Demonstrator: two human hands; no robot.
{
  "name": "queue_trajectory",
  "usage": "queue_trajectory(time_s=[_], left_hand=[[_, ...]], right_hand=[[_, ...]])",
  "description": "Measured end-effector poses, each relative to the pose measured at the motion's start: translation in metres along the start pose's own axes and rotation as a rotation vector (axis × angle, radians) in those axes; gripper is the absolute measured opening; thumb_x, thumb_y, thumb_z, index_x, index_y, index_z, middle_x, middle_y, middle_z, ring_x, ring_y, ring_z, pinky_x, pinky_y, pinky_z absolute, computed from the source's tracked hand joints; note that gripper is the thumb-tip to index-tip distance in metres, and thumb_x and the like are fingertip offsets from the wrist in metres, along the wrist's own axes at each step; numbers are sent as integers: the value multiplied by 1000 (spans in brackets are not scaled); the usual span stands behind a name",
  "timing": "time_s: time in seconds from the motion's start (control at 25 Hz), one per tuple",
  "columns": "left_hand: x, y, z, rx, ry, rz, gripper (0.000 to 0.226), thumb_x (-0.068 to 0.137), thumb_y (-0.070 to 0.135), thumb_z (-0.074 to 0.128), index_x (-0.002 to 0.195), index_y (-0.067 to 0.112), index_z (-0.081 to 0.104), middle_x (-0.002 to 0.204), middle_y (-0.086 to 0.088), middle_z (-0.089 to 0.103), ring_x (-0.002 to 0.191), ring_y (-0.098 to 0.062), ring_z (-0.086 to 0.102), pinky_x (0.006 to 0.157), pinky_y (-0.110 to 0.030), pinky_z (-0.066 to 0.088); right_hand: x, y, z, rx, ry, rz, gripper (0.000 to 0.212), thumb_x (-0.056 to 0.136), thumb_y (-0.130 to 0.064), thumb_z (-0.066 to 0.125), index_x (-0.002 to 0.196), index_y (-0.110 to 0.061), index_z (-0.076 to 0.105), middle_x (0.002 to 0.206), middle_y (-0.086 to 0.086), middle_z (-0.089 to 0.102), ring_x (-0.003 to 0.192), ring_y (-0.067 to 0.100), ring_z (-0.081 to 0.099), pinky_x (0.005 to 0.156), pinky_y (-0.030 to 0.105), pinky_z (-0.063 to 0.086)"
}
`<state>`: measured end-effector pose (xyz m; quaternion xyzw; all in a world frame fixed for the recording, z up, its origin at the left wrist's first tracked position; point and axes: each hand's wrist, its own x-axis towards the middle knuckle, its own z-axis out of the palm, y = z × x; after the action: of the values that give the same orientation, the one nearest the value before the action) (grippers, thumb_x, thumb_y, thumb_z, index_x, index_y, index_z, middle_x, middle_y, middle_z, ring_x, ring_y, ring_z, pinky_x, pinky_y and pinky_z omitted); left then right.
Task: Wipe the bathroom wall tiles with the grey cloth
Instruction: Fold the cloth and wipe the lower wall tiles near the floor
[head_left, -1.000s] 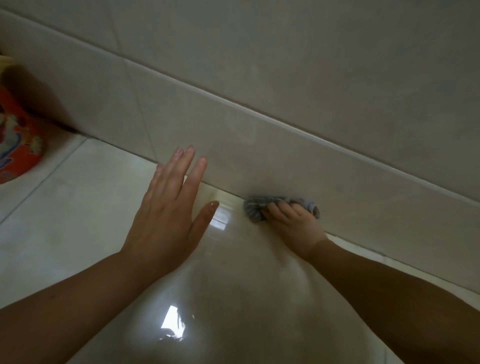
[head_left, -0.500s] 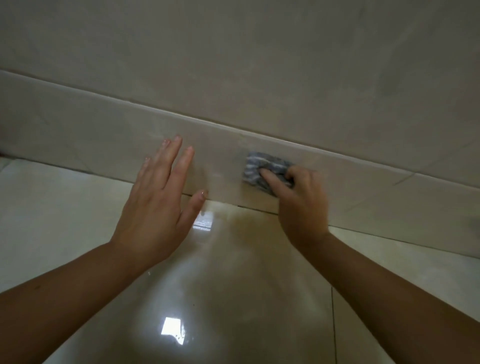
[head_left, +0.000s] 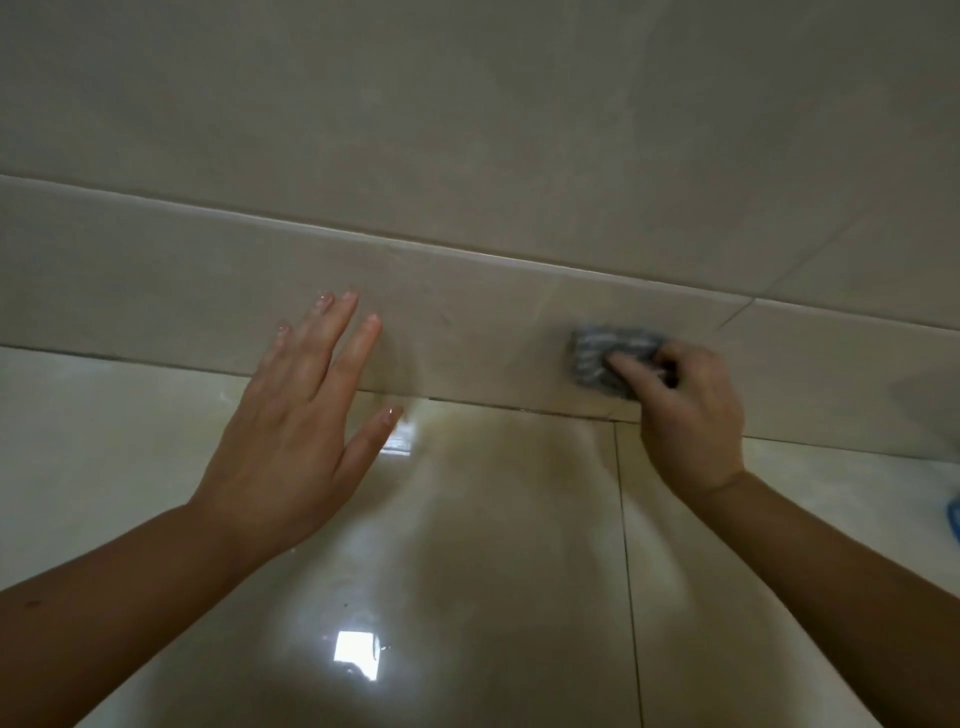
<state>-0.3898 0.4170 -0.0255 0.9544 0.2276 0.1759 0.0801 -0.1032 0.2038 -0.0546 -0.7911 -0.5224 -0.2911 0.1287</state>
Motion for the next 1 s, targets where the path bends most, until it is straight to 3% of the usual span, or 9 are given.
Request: queue_trajectory(time_s=[0.16,0.32,0.4,0.52,0.6,0.72,0.8,0.88,1.0], left_hand=[[12,17,2,-33,17,6,68,99,45,34,155,7,24,163,-15,19,152,-27,13,124,-45,13],[8,25,7,-28,0,37,66,100,45,33,155,8,24,163,-14,18,153,-25,12,124,-43,12],[3,22,11,-33,-30,22,67,101,47,32,155,9,23,164,-13,18,153,-24,10,124,-42,11],[-2,29,15,-35,-60,21,67,101,49,29,155,9,23,163,-13,19,153,-24,12,123,-41,12],[1,40,15,-52,-73,48,67,101,49,30,155,9,25,163,-13,21,152,-25,15,123,-41,12],[11,65,11,-105,-144,92,70,98,50,38,155,12,23,163,-11,22,151,-25,20,123,-40,17],[23,87,0,-185,-233,89,79,94,47,56,157,18,17,164,-6,19,150,-24,23,121,-35,20],[40,111,-13,-348,-331,4,93,89,42,68,158,25,8,165,2,12,149,-16,21,117,-24,18],[69,153,-39,-863,-523,-207,98,82,24,80,155,37,16,155,8,33,136,-12,44,114,-29,34]], right_hand=[[-3,-5,10,73,135,129,45,77,3,71,112,-15,50,100,13,42,83,30,42,60,36,44],[-44,-16,49,120,-87,359,32,77,3,60,105,-8,49,99,18,46,82,40,53,54,40,51],[-51,-32,58,188,-224,490,26,80,2,56,106,-5,55,106,19,49,93,40,52,64,42,52],[-44,-62,69,305,-558,534,28,90,-6,55,116,-14,63,121,13,52,115,34,47,96,39,41],[-24,-75,64,572,-607,614,30,83,-2,57,108,-16,67,112,11,55,108,31,51,95,35,40],[10,-71,12,1163,-584,931,28,79,5,56,92,-18,66,94,9,62,89,26,60,80,36,52],[21,-55,-31,1574,-665,1076,37,82,13,50,107,-11,64,102,15,67,97,32,64,85,39,54],[30,-37,-70,1865,-794,1048,48,82,13,49,126,-7,55,118,21,64,107,35,63,95,45,51],[44,-5,-117,1941,-878,1023,60,78,9,47,137,-4,46,126,24,58,106,33,63,93,43,52]])
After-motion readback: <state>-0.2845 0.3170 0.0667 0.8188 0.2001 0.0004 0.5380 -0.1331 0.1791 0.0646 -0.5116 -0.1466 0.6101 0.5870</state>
